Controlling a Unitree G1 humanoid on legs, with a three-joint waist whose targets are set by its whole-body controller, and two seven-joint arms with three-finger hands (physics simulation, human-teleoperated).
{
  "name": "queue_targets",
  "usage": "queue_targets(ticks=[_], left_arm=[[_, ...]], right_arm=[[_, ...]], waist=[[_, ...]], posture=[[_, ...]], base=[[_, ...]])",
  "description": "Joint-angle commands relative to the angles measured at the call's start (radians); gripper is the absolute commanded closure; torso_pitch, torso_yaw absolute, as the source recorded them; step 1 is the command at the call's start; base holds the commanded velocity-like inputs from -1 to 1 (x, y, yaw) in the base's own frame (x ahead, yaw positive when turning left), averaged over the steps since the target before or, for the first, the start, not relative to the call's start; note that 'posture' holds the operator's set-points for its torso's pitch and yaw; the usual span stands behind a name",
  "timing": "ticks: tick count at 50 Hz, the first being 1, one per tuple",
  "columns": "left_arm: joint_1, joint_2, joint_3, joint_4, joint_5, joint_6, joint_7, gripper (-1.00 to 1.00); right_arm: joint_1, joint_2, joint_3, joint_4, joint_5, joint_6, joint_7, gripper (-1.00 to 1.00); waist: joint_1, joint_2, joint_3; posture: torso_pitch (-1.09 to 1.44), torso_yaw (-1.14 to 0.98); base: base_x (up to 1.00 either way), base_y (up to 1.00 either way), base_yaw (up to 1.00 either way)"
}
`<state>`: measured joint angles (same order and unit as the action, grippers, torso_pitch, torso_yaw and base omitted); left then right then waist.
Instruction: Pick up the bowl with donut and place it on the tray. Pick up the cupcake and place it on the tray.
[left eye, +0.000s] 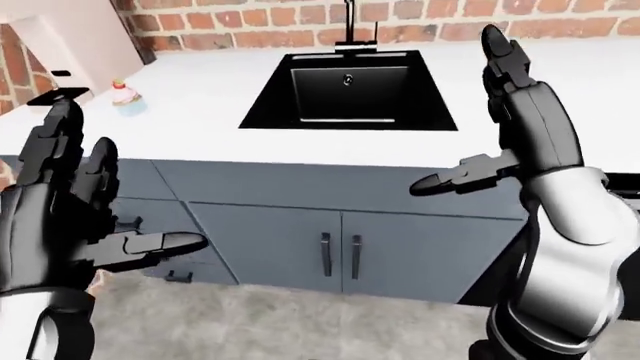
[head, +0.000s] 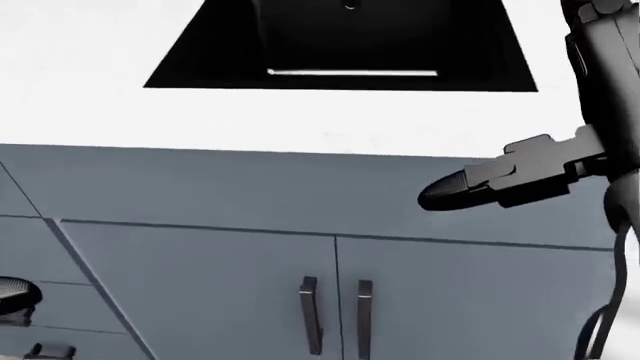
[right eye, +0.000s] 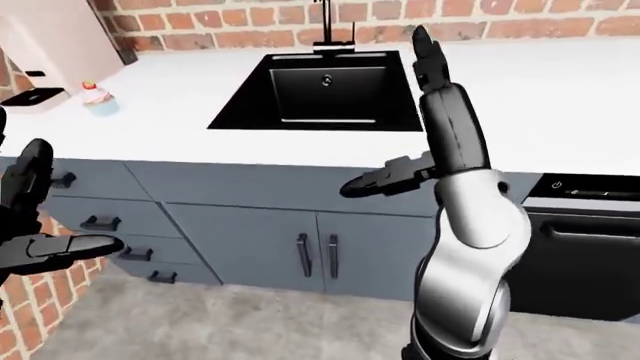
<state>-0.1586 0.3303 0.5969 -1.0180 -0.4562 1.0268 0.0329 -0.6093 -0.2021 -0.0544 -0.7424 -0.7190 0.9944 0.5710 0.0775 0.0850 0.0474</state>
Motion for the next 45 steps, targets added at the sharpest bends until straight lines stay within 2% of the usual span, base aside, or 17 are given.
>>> queue_targets(ticks=[1,5,7,8,10,13,15,16,17,18,19,21,25,29,34,42,45], left_arm=[[-0.015,0.008,0.004,-0.029,-0.001,-0.042,-0.006,-1.00],[-0.014,0.007,0.001,-0.029,0.001,-0.043,-0.006,-1.00],[-0.014,0.005,0.001,-0.029,0.004,-0.044,-0.009,-1.00],[-0.015,0.004,0.003,-0.029,0.004,-0.042,-0.010,-1.00],[-0.015,0.004,0.004,-0.029,0.006,-0.043,-0.012,-1.00],[-0.012,0.004,0.007,-0.029,0.003,-0.046,-0.013,-1.00],[-0.009,0.008,0.009,-0.029,-0.004,-0.047,-0.008,-1.00],[-0.011,0.011,0.013,-0.029,-0.010,-0.045,-0.005,-1.00],[-0.010,0.013,0.014,-0.029,-0.015,-0.045,-0.002,-1.00],[-0.007,0.016,0.015,-0.029,-0.021,-0.047,0.002,-1.00],[-0.004,0.018,0.015,-0.029,-0.026,-0.049,0.006,-1.00],[-0.001,0.024,0.015,-0.029,-0.036,-0.051,0.015,-1.00],[0.003,0.030,0.015,-0.029,-0.048,-0.053,0.025,-1.00],[0.003,0.024,0.013,-0.029,-0.036,-0.055,0.017,-1.00],[0.000,0.015,0.014,-0.029,-0.020,-0.053,0.003,-1.00],[-0.002,0.008,0.015,-0.029,-0.008,-0.051,-0.010,-1.00],[-0.002,0.009,0.016,-0.029,-0.009,-0.051,-0.009,-1.00]], right_arm=[[-0.026,-0.010,-0.015,-0.033,-0.013,-0.034,-0.025,-1.00],[-0.025,-0.014,-0.016,-0.031,-0.011,-0.031,-0.029,-1.00],[-0.023,-0.014,-0.015,-0.030,-0.010,-0.031,-0.031,-1.00],[-0.022,-0.013,-0.015,-0.030,-0.009,-0.032,-0.032,-1.00],[-0.021,-0.012,-0.014,-0.031,-0.006,-0.034,-0.034,-1.00],[-0.020,-0.011,-0.016,-0.029,0.000,-0.038,-0.038,-1.00],[-0.021,-0.011,-0.016,-0.030,0.004,-0.039,-0.040,-1.00],[-0.022,-0.012,-0.016,-0.029,0.005,-0.038,-0.041,-1.00],[-0.022,-0.012,-0.016,-0.028,0.006,-0.038,-0.042,-1.00],[-0.022,-0.012,-0.016,-0.027,0.007,-0.039,-0.045,-1.00],[-0.021,-0.012,-0.016,-0.025,0.009,-0.039,-0.046,-1.00],[-0.016,-0.010,-0.016,-0.023,0.013,-0.044,-0.051,-1.00],[-0.011,-0.009,-0.018,-0.022,0.022,-0.048,-0.059,-1.00],[-0.008,-0.008,-0.017,-0.023,0.028,-0.048,-0.066,-1.00],[0.000,-0.006,-0.012,-0.018,0.028,-0.054,-0.072,-1.00],[-0.001,-0.001,-0.004,-0.022,0.007,-0.046,-0.062,-1.00],[-0.008,-0.001,-0.006,-0.023,0.003,-0.042,-0.057,-1.00]], waist=[[-0.009,-0.015,-0.007],[-0.039,-0.062,0.001],[-0.076,-0.149,-0.036],[-0.070,-0.095,-0.009],[-0.082,-0.121,-0.043],[-0.083,-0.103,-0.025],[-0.079,-0.054,-0.020],[-0.074,0.005,-0.032],[-0.067,0.040,-0.052],[-0.060,0.008,-0.028],[-0.057,0.002,-0.019],[-0.063,-0.024,-0.032],[-0.079,-0.067,-0.006],[-0.090,-0.043,-0.026],[-0.091,-0.015,-0.023],[-0.086,-0.045,-0.024],[-0.086,-0.085,-0.030]], posture=[[0.00,0.00],[0.00,0.00],[0.00,0.00],[0.00,0.00],[0.00,0.00],[0.00,0.00],[0.00,0.00],[0.00,0.00],[0.00,0.00],[0.00,0.00],[0.00,0.00],[0.00,0.00],[0.00,0.00],[0.00,0.00],[0.00,0.00],[0.00,0.00],[0.00,0.00]], base=[[0.00,0.87,0.00],[0.00,0.83,0.00],[0.00,0.81,0.00],[0.00,0.81,0.00],[0.00,0.81,0.00],[-0.03,0.81,0.00],[-0.13,0.80,0.00],[-0.14,0.80,0.00],[-0.13,0.80,0.00],[-0.13,0.80,0.00],[-0.12,0.80,0.00],[-0.06,0.81,0.00],[0.00,0.72,0.00],[0.00,0.30,0.00],[0.00,0.13,0.00],[0.00,0.31,0.00],[0.00,0.50,0.00]])
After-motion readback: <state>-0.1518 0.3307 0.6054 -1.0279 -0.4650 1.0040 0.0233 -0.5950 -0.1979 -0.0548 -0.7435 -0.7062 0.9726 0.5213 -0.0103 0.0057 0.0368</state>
